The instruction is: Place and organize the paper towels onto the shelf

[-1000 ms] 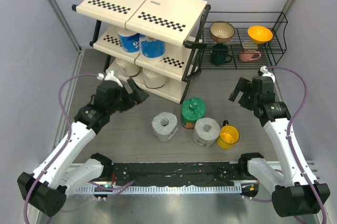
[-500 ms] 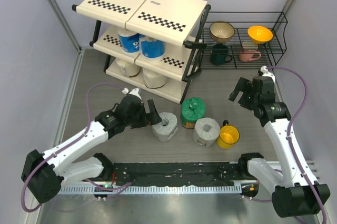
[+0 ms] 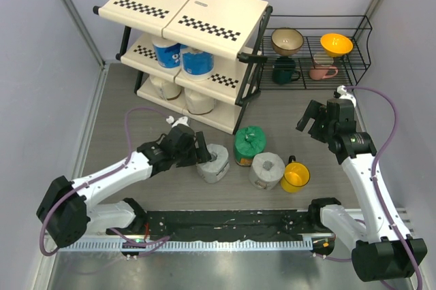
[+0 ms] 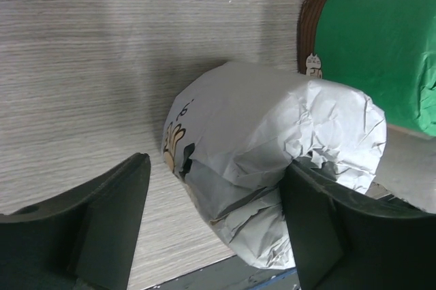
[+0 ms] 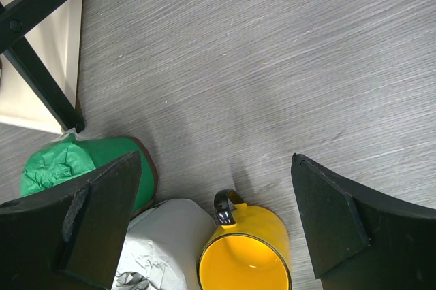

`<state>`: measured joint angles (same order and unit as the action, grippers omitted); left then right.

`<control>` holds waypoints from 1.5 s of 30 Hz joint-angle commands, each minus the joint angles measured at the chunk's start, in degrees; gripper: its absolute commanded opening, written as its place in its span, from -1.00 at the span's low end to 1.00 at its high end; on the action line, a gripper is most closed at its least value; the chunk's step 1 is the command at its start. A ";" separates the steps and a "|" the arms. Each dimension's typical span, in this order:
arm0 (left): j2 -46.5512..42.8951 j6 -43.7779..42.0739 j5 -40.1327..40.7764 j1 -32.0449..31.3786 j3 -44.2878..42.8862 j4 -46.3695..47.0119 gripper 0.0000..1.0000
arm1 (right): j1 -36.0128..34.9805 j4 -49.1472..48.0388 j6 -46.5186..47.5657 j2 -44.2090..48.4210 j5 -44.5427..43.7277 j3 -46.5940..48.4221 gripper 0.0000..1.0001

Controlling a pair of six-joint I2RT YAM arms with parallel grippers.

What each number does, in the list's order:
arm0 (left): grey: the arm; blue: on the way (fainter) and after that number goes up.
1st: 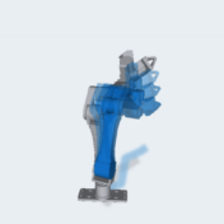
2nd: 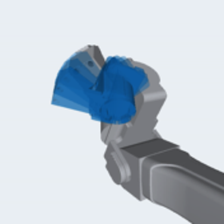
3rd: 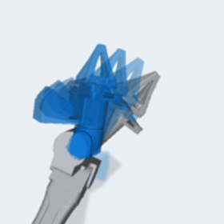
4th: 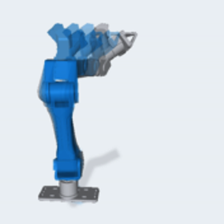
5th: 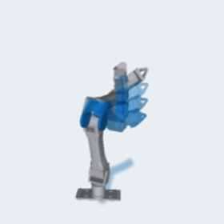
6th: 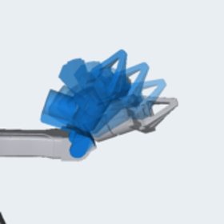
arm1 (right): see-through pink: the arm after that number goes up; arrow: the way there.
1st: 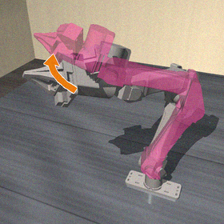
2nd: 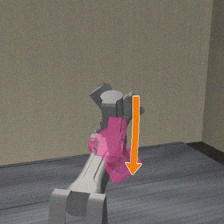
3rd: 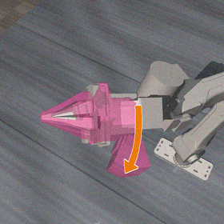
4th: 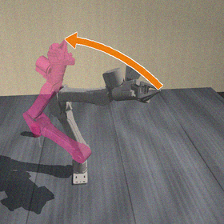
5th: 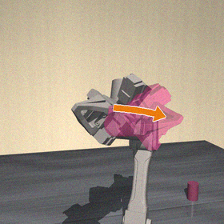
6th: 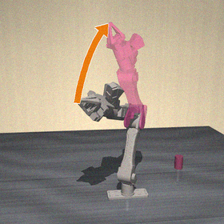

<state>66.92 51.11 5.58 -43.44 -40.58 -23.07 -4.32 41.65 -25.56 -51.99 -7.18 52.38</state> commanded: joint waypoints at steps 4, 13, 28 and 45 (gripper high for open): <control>1.91 -0.05 1.80 -0.42 -1.08 1.45 0.21 | -0.08 -1.39 0.78 0.92 -0.82 0.18 0.93; -5.12 1.01 3.11 -0.42 -3.53 -3.20 -0.12 | -0.08 -1.57 0.42 0.22 -0.38 0.18 0.93; -9.80 -11.02 18.85 2.12 -43.34 -22.19 -0.02 | -0.08 -3.24 -0.89 -0.66 1.73 -1.14 0.93; 8.23 -12.80 2.51 25.06 -78.51 -18.33 -0.06 | -0.08 -3.68 -0.81 -0.57 2.08 -2.37 0.92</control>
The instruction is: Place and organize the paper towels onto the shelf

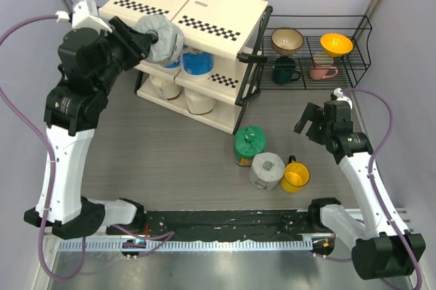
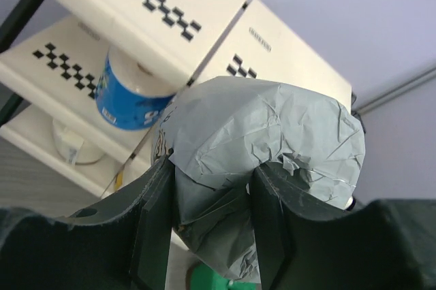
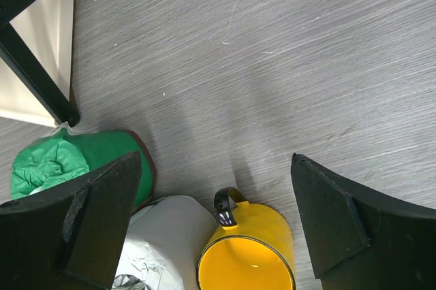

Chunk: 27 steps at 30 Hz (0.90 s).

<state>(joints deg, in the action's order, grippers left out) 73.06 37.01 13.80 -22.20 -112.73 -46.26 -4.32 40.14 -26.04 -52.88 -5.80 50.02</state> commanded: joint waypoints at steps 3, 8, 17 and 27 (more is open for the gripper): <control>3.66 3.76 -8.52 7.33 -9.61 7.06 -0.06 | -0.08 -2.08 -0.06 0.59 0.44 -0.10 0.92; 5.34 9.12 -12.92 14.00 -10.32 14.77 -0.07 | 0.01 -2.17 0.12 0.15 0.62 -0.10 0.93; 14.21 21.07 -21.44 21.58 -11.28 26.04 -0.09 | 0.01 -2.08 0.11 0.06 0.88 0.69 0.93; 24.59 22.93 -23.56 21.84 -21.83 25.87 -0.10 | 0.01 -3.05 -0.59 -0.99 1.14 -0.18 0.93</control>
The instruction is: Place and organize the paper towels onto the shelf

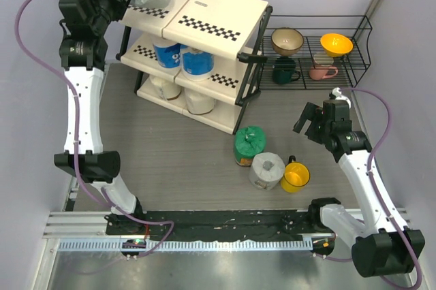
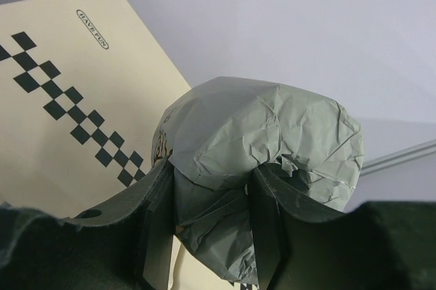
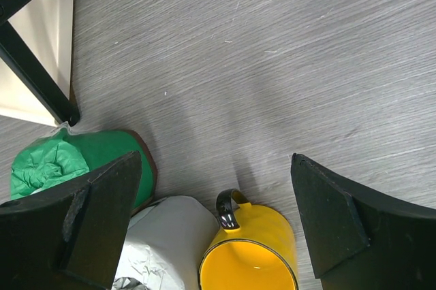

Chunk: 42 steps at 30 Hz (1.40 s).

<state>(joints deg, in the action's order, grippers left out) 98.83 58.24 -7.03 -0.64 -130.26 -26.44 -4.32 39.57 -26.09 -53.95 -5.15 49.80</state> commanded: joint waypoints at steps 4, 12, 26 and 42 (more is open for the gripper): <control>-1.88 0.39 -2.20 0.29 -2.64 5.34 -0.09 | -0.08 -2.75 -0.72 -0.19 0.75 0.12 0.92; -2.94 -1.28 -1.67 0.29 -1.49 3.59 0.40 | -0.08 -3.10 -1.51 -0.10 2.07 -0.32 0.92; -7.05 -1.72 -2.38 0.38 2.29 3.59 0.56 | -0.08 -3.01 -1.16 0.08 2.25 0.03 0.91; -41.95 -4.00 -21.35 -2.33 49.98 -0.28 0.79 | -0.08 -2.75 -0.72 -0.10 2.69 0.65 0.92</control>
<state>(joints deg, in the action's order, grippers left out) 56.36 55.31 -16.05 0.73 -92.23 -24.53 -4.32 38.22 -27.09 -54.04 -3.42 49.23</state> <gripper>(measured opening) 0.893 0.958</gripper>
